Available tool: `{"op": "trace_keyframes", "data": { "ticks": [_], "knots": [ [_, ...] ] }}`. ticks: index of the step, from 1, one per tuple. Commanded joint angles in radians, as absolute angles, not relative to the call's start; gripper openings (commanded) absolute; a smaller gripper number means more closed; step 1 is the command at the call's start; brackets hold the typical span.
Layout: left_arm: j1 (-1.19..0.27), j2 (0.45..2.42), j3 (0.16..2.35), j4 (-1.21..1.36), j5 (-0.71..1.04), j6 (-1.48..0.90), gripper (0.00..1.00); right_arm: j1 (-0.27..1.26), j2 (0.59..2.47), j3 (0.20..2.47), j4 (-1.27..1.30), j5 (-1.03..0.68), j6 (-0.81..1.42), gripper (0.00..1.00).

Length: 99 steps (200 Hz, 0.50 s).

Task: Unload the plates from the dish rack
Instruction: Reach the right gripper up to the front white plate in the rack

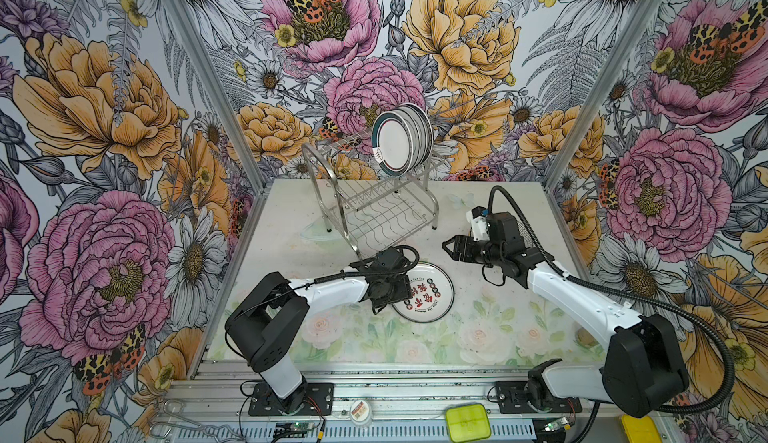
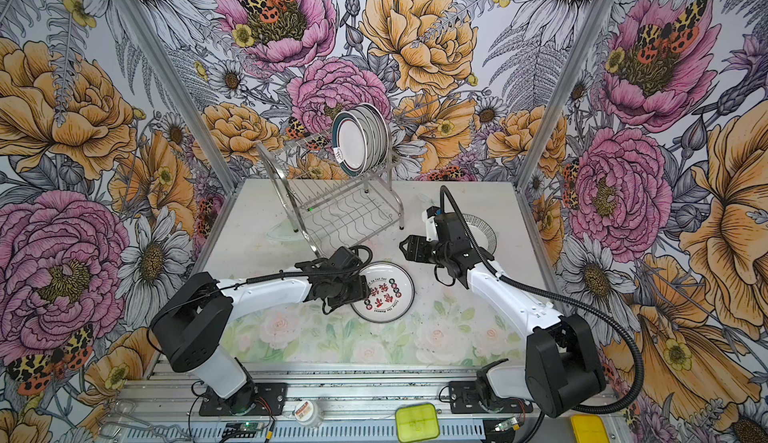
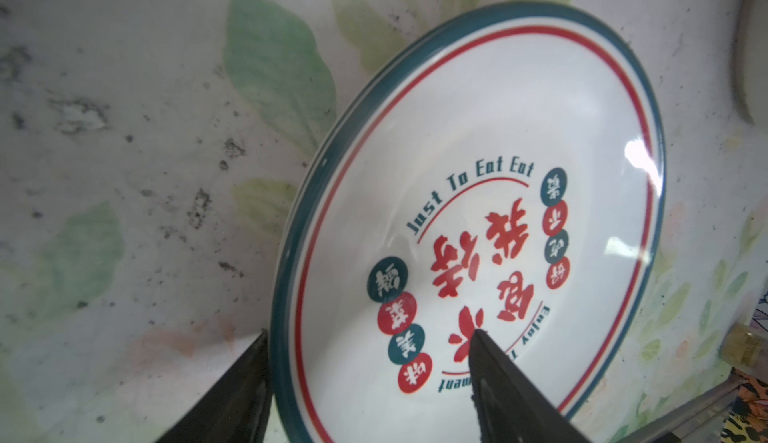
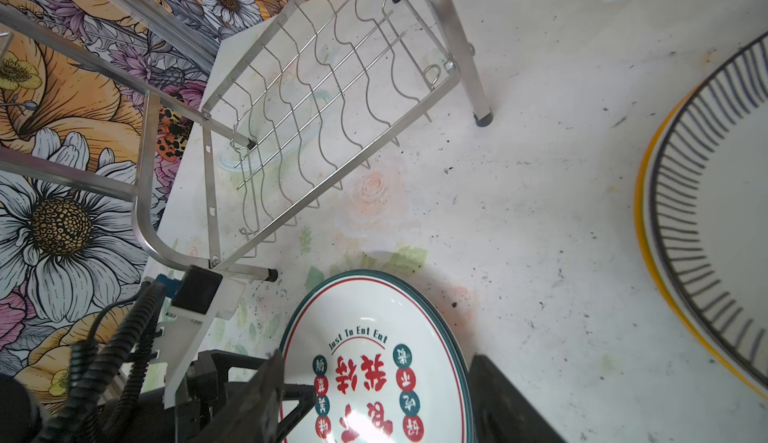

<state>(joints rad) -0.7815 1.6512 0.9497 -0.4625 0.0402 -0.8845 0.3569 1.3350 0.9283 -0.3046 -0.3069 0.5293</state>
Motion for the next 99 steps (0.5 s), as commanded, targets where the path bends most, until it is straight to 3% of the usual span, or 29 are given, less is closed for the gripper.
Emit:
{"op": "trace_keyframes", "data": {
  "ticks": [1,90,99],
  "knots": [
    [-0.776,1.624,0.954,-0.523,-0.016,-0.876,0.75,0.358,1.341,0.991,-0.302,-0.261,0.491,0.72],
    [-0.628,1.338,0.861,-0.581,-0.028,-0.747,0.80,0.523,1.341,1.395,-0.314,-0.013,0.240,0.72],
    [-0.611,1.293,0.844,-0.581,-0.026,-0.743,0.88,0.552,1.362,1.445,-0.313,0.059,0.229,0.72]
  ]
}}
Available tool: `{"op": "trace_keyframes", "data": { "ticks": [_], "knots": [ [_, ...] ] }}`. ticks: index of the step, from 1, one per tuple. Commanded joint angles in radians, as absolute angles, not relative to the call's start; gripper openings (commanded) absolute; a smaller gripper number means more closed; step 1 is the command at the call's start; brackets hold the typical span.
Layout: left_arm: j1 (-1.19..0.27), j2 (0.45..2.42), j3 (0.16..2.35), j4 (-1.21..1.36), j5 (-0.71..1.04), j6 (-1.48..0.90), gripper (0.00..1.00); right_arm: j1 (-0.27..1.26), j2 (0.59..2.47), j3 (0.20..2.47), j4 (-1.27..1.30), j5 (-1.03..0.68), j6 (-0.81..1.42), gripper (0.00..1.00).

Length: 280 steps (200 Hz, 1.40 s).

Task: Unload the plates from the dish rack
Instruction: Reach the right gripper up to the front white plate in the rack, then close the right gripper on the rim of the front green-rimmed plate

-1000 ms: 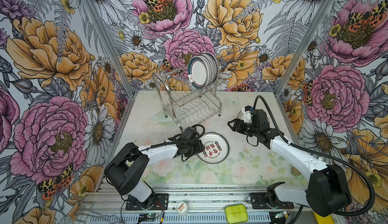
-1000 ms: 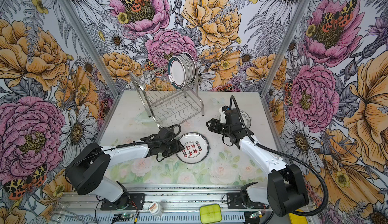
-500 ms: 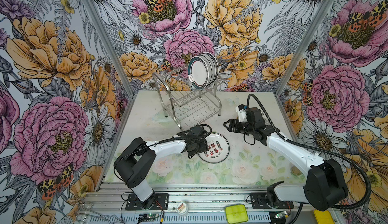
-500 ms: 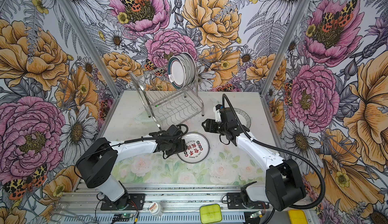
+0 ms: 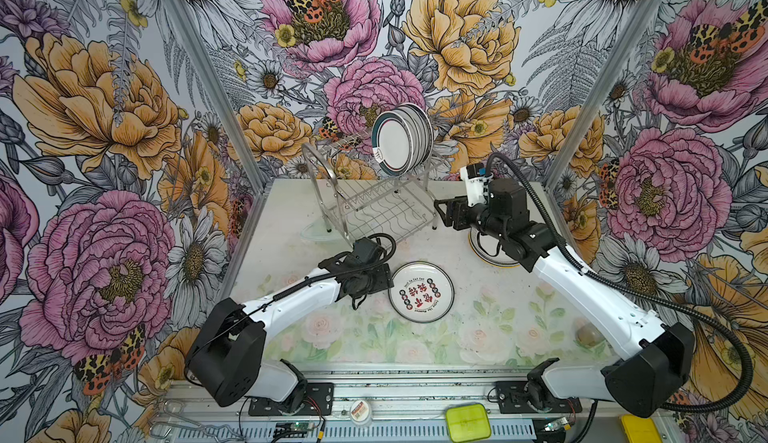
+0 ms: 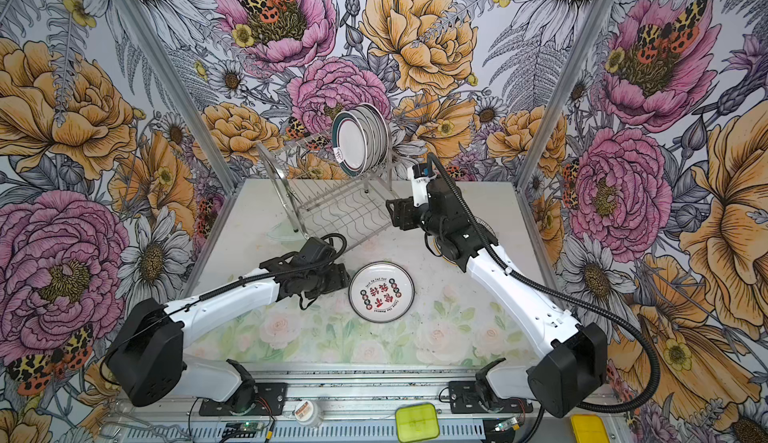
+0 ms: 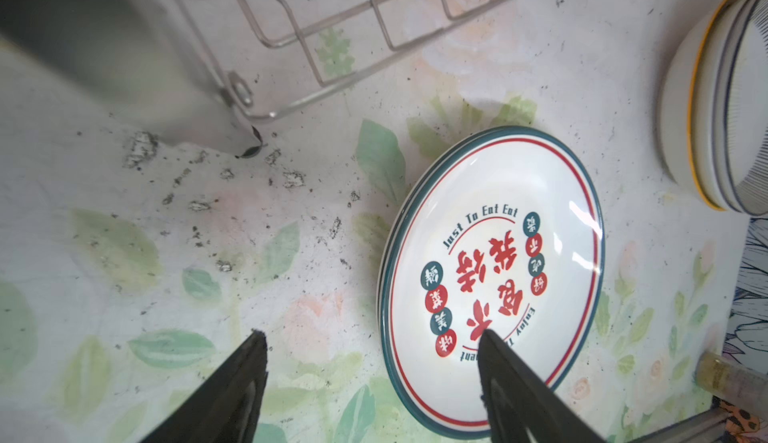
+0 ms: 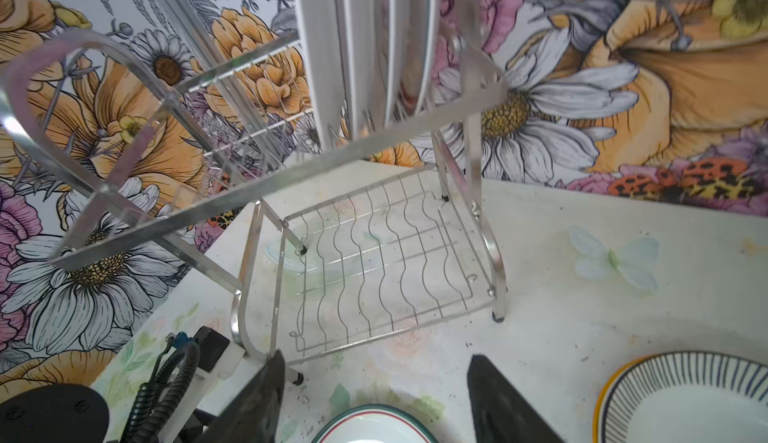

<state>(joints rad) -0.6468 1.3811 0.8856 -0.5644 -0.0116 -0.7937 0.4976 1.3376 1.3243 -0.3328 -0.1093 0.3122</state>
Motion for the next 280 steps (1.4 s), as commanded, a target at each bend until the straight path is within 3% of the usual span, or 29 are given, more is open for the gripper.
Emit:
{"op": "trace_keyframes", "data": {
  "ticks": [1,39,118,208,280],
  "knots": [
    [-0.610,1.288,0.841,-0.581,-0.026,-0.744,0.89,0.556,1.364,1.451,-0.312,0.067,0.227,0.72],
    [-0.569,1.104,0.787,-0.582,-0.030,-0.720,0.91,0.608,1.510,1.690,-0.319,0.212,0.213,0.74],
    [-0.380,0.862,0.738,-0.577,0.128,-0.659,0.98,0.612,1.790,2.042,-0.339,0.108,0.321,0.72],
    [-0.233,0.815,0.730,-0.579,0.283,-0.627,0.99,0.598,1.900,2.166,-0.341,0.048,0.445,0.63],
    [-0.208,0.804,0.726,-0.577,0.296,-0.622,0.99,0.595,1.937,2.192,-0.341,0.011,0.475,0.59]
  ]
}}
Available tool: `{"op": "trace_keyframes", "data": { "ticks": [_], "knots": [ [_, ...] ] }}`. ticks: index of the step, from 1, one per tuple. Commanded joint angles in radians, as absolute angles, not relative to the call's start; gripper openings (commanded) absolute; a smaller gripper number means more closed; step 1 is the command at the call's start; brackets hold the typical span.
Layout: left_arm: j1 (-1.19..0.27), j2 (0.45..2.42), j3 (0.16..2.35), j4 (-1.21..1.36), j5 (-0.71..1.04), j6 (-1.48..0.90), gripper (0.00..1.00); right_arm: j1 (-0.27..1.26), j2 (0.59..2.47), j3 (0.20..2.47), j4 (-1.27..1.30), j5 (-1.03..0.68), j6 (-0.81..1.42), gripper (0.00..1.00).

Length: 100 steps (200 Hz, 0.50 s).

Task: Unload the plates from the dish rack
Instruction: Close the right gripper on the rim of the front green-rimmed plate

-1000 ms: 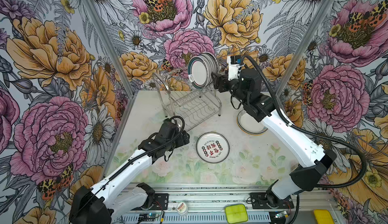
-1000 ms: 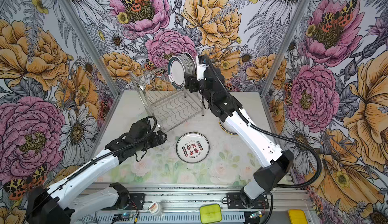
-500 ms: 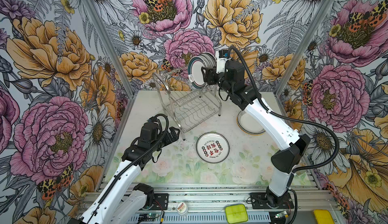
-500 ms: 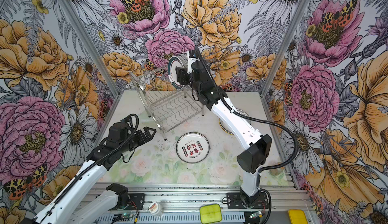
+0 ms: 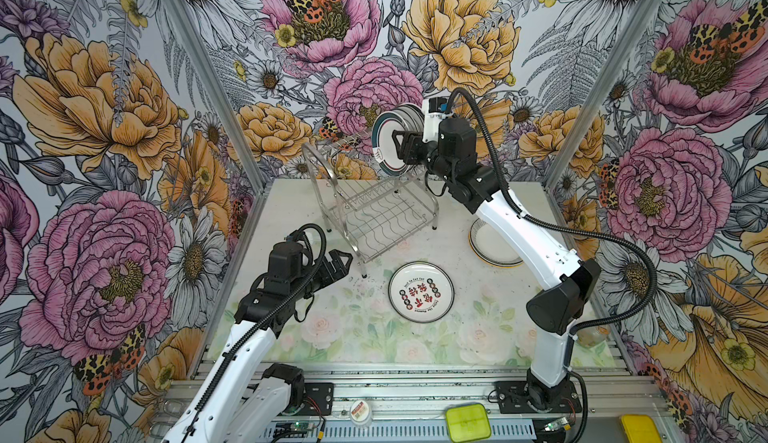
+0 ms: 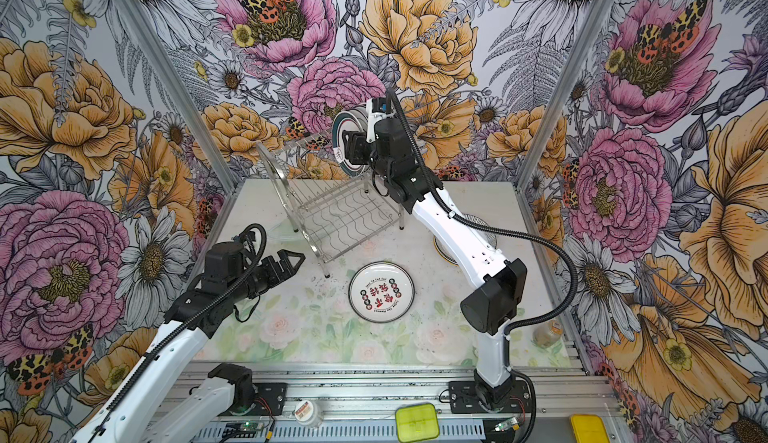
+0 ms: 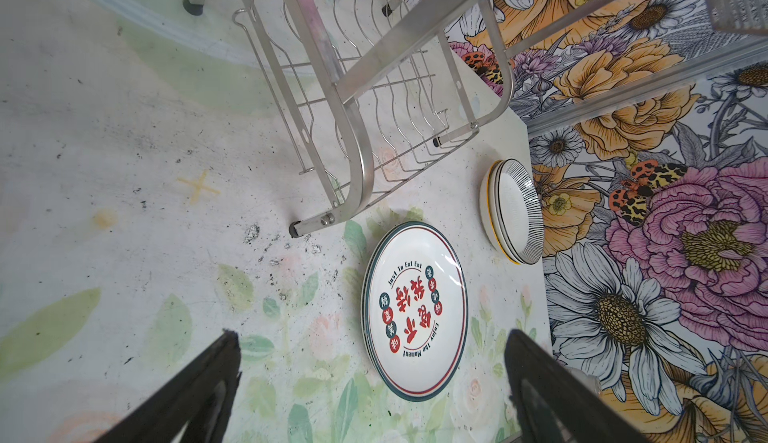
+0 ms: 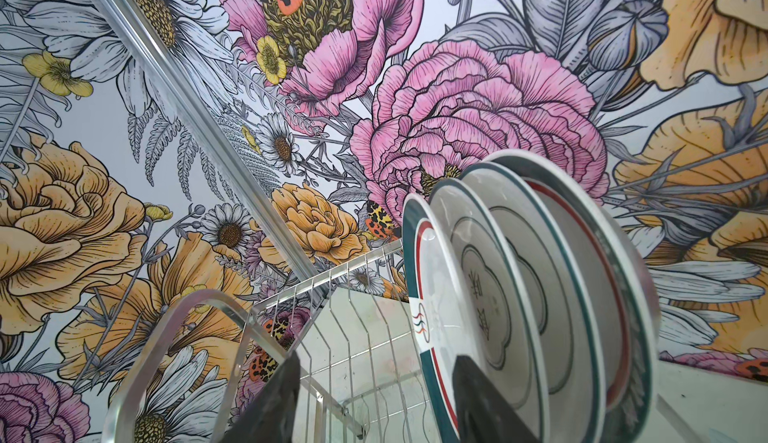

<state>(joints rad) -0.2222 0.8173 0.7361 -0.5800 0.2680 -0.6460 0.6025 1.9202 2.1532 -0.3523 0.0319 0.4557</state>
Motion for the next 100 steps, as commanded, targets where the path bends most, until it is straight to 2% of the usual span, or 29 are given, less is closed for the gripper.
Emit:
{"op": "trace_keyframes", "data": {
  "ticks": [1,100],
  "knots": [
    [-0.207,0.804,0.727,-0.577,0.296,-0.622,0.99,0.595,1.937,2.192,-0.341,0.011,0.475,0.59],
    [-0.177,0.822,0.717,-0.559,0.319,-0.614,0.99,0.596,1.921,2.192,-0.342,0.012,0.427,0.56]
  ]
}}
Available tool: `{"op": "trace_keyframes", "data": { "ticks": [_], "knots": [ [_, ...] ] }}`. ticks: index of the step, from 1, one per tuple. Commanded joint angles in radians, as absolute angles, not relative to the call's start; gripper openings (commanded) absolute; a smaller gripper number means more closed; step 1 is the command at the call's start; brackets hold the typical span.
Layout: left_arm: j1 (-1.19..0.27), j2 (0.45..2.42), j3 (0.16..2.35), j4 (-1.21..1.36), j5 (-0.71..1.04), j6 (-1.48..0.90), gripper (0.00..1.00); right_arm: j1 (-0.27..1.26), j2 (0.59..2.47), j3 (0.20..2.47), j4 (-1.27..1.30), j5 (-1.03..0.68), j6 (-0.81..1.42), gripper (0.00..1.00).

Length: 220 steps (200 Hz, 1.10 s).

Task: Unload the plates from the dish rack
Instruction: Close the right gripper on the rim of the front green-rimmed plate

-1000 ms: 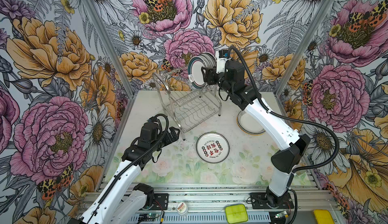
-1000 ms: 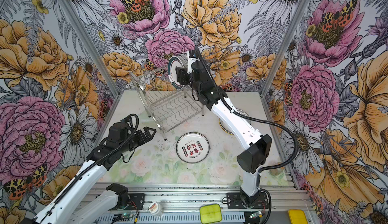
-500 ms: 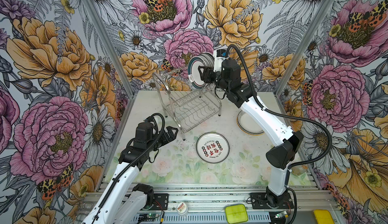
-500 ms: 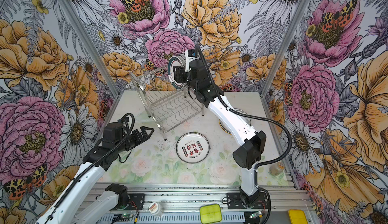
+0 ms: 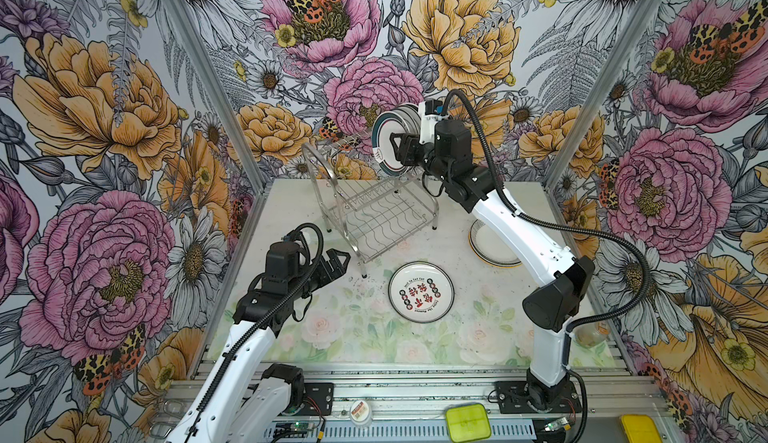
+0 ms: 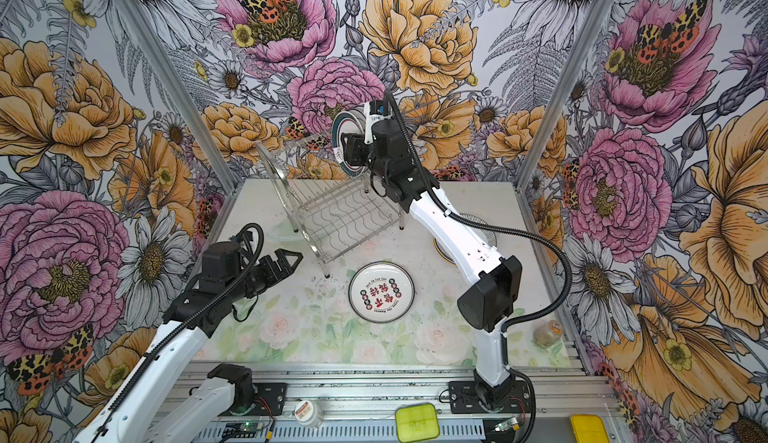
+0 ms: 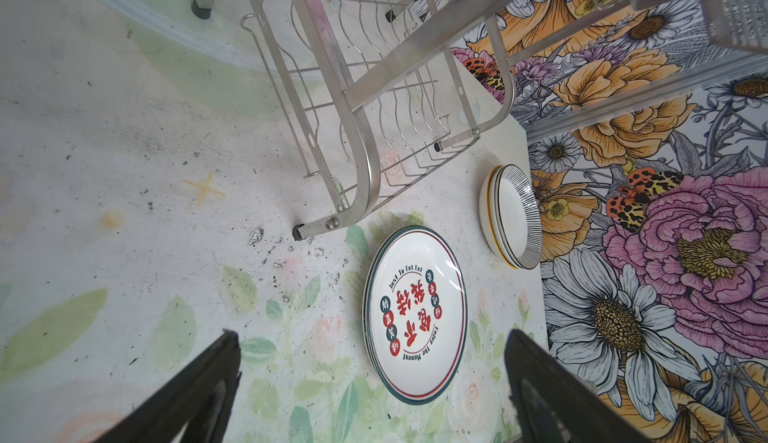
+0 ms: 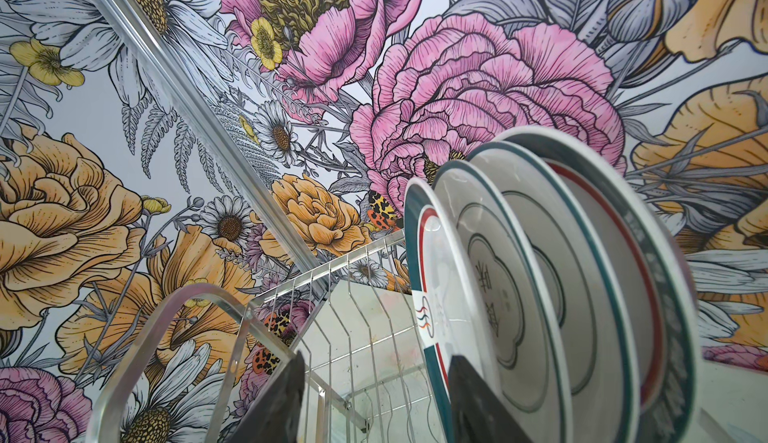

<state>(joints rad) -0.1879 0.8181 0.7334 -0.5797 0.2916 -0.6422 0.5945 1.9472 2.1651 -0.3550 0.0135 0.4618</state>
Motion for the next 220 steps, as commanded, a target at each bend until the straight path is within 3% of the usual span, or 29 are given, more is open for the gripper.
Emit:
{"op": "trace_keyframes", "data": {
  "ticks": [1,142,220],
  "knots": [
    [-0.177,0.823,0.717,-0.560,0.319,-0.614,0.99,0.596,1.920,2.191,-0.342,0.013,0.426,0.56],
    [-0.174,0.837,0.711,-0.534,0.331,-0.623,0.99,0.565,1.924,2.160,-0.342,0.037,0.409,0.56],
    [-0.173,0.844,0.707,-0.529,0.328,-0.620,0.99,0.562,1.945,2.161,-0.342,0.018,0.421,0.51]
  ]
}}
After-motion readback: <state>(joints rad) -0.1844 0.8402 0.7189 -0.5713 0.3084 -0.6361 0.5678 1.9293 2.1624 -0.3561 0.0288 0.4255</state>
